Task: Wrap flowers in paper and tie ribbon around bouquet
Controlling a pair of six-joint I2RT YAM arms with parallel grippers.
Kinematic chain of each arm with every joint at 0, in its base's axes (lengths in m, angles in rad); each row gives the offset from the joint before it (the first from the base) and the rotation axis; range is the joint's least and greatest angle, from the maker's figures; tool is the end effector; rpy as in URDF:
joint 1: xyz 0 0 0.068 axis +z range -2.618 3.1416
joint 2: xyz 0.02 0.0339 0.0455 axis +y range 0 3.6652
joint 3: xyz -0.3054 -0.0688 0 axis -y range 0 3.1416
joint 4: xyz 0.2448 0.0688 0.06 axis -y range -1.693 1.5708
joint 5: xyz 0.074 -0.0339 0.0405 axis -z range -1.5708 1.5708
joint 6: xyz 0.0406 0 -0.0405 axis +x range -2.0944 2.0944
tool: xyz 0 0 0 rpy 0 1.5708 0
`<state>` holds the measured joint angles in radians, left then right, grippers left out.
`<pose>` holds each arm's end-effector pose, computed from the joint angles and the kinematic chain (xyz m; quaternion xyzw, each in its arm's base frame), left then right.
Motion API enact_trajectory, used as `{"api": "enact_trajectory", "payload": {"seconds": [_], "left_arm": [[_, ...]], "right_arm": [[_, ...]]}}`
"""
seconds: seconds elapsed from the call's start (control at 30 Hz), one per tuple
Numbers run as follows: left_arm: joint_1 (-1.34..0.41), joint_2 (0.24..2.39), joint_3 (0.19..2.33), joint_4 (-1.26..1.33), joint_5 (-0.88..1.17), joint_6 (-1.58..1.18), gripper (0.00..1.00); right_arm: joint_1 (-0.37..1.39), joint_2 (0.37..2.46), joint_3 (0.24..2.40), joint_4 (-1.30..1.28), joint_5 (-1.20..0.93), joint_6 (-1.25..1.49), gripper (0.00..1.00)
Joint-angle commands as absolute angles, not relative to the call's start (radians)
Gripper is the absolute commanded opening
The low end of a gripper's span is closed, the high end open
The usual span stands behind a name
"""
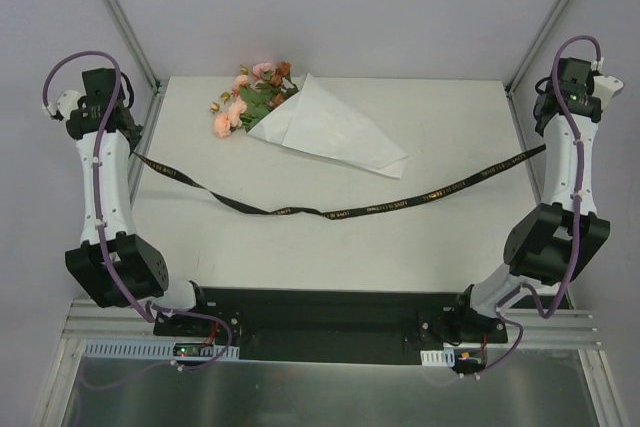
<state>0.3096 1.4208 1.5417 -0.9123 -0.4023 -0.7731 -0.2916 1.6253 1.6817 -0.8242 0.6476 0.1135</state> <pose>0.2699 0.1030 0.4253 -0.5321 0.7377 0.0944 0.4047 0.3322 -0.1253 0.4183 0.2973 0.8298 -0.3247 0.3430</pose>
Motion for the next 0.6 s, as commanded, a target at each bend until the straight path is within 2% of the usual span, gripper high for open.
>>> {"api": "enact_trajectory", "payload": {"seconds": [0.0,0.23,0.27,0.3,0.33,0.37,0.4,0.43,0.5,0.53,0.57], "left_arm": [[0.319,1.457,1.643,-0.908,-0.39,-0.753,0.0],[0.336,1.522,1.671,-0.908,-0.364,-0.746,0.0],[0.34,1.537,1.664,-0.908,-0.327,-0.747,0.14],[0.348,1.537,1.654,-0.907,-0.307,-0.744,0.25],[0.348,1.537,1.646,-0.908,-0.293,-0.742,0.4],[0.348,1.526,1.635,-0.905,-0.279,-0.742,0.56],[0.348,1.516,1.611,-0.904,-0.243,-0.741,0.77],[0.348,1.508,1.6,-0.9,-0.224,-0.738,0.83],[0.347,1.47,1.577,-0.897,-0.157,-0.715,0.9],[0.344,1.451,1.566,-0.893,-0.12,-0.706,0.91],[0.339,1.407,1.549,-0.862,-0.073,-0.698,0.91]], "right_arm": [[-0.296,1.67,1.769,-0.818,0.663,0.057,0.01],[-0.301,1.674,1.758,-0.83,0.689,0.046,0.01],[-0.301,1.669,1.747,-0.833,0.689,0.041,0.02],[-0.301,1.664,1.743,-0.839,0.683,0.037,0.07],[-0.301,1.661,1.74,-0.839,0.675,0.034,0.25],[-0.301,1.657,1.74,-0.841,0.667,0.026,0.31],[-0.301,1.649,1.744,-0.851,0.649,0.026,0.37],[-0.301,1.644,1.752,-0.856,0.632,0.025,0.48],[-0.299,1.629,1.778,-0.882,0.57,0.034,0.59],[-0.288,1.62,1.779,-0.885,0.545,0.034,0.68],[-0.279,1.611,1.779,-0.884,0.525,0.034,0.72]]}}
